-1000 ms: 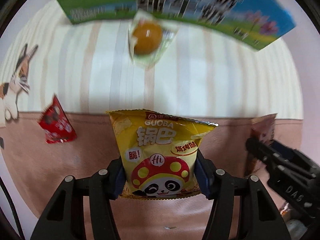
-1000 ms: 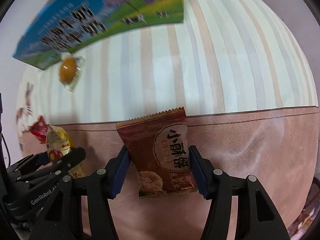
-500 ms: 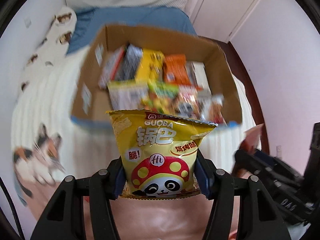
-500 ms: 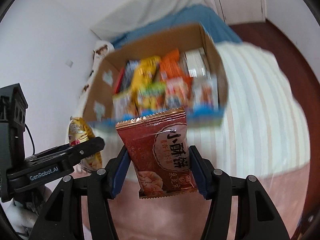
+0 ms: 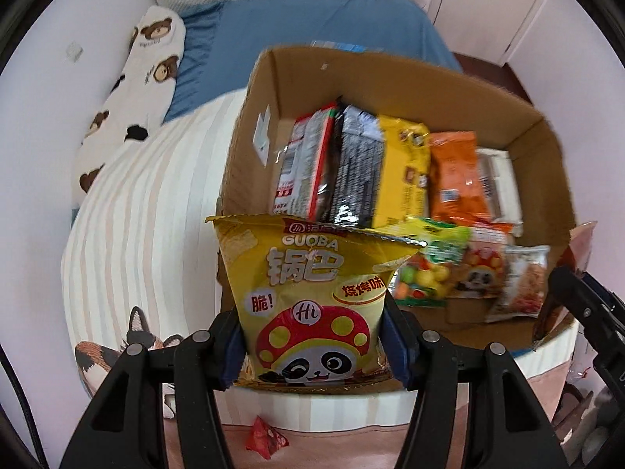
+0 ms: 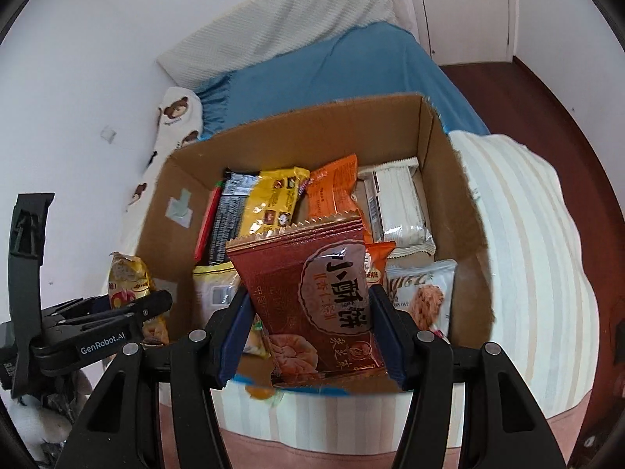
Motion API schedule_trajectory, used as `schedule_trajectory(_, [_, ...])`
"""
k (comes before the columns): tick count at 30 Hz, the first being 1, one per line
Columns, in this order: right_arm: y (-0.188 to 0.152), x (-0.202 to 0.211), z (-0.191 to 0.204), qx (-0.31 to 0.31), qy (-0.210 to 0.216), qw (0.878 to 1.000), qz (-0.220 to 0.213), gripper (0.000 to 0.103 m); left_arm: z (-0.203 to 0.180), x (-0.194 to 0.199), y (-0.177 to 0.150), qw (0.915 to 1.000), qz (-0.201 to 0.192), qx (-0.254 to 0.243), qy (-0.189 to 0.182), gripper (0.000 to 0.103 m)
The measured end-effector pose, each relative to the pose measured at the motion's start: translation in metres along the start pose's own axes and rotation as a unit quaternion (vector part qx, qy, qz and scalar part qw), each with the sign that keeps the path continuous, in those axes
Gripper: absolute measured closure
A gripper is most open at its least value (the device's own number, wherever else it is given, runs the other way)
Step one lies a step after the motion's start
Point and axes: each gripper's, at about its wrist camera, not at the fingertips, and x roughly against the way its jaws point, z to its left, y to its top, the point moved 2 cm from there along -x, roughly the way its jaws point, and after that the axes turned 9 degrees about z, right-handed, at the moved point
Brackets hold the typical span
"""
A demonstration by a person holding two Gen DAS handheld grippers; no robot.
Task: Organize snacks
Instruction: 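Carry the GUOBA bag and cookie packet into the box and open both tools, then withdraw both tools from the box toward the last two snacks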
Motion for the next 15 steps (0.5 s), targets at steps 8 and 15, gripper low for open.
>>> schedule_trajectory(8, [-0.004,-0.04,-0.006,-0.003,-0.015,0.998,0.059,0.015,0.005,-0.031,0.003,0.9993,0.023,0.005,-0.027,0.026])
schedule_trajectory(15, [-0.012,-0.039,-0.017,0.006,-0.059,0.996,0.061,0.005,-0.007,-0.034,-0.003,0.9997,0.007,0.002,-0.022,0.006])
